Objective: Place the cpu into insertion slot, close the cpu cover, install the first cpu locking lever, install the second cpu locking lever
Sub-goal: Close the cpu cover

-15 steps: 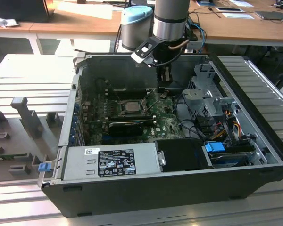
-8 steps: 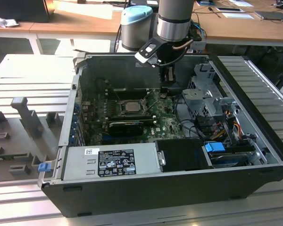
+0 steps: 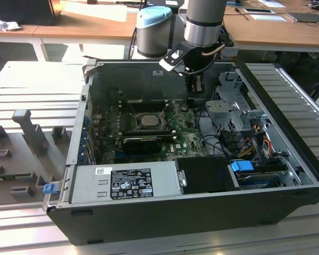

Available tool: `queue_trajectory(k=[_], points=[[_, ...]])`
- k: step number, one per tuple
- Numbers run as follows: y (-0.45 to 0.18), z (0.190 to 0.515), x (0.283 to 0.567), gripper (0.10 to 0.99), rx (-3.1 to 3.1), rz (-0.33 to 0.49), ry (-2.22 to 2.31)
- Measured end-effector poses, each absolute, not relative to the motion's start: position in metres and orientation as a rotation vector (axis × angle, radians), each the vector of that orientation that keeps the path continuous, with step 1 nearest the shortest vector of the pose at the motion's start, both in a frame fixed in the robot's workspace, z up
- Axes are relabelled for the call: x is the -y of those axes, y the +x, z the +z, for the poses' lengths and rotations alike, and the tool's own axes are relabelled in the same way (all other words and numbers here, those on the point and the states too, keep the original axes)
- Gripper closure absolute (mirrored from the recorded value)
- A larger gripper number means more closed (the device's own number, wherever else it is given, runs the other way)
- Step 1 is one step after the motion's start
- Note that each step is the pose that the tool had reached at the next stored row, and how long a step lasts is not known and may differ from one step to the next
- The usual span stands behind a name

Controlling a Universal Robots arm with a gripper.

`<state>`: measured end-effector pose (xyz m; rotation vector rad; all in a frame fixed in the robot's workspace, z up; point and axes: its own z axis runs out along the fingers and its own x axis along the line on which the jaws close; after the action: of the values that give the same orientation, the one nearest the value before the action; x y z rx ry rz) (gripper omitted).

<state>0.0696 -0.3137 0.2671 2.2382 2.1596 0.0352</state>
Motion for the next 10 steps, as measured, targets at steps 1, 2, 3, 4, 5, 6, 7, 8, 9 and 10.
queue_trajectory(k=[1,2,3,4,5,6,7,8,9,10], points=[[0.072,0.267,0.314,0.98,-2.16,0.035,2.238],[0.073,0.267,0.314,0.98,-2.16,0.035,2.238],[0.077,0.267,0.314,0.98,-2.16,0.034,2.238],[0.079,0.267,0.314,0.98,-2.16,0.034,2.239],[0.079,0.265,0.314,0.98,-2.16,0.034,2.239],[0.079,0.262,0.314,0.98,-2.16,0.034,2.239],[0.078,0.256,0.314,0.98,-2.16,0.034,2.239],[0.074,0.255,0.314,0.98,-2.16,0.034,2.239],[0.073,0.255,0.314,0.98,-2.16,0.034,2.239],[0.07,0.255,0.314,0.98,-2.16,0.034,2.239]])
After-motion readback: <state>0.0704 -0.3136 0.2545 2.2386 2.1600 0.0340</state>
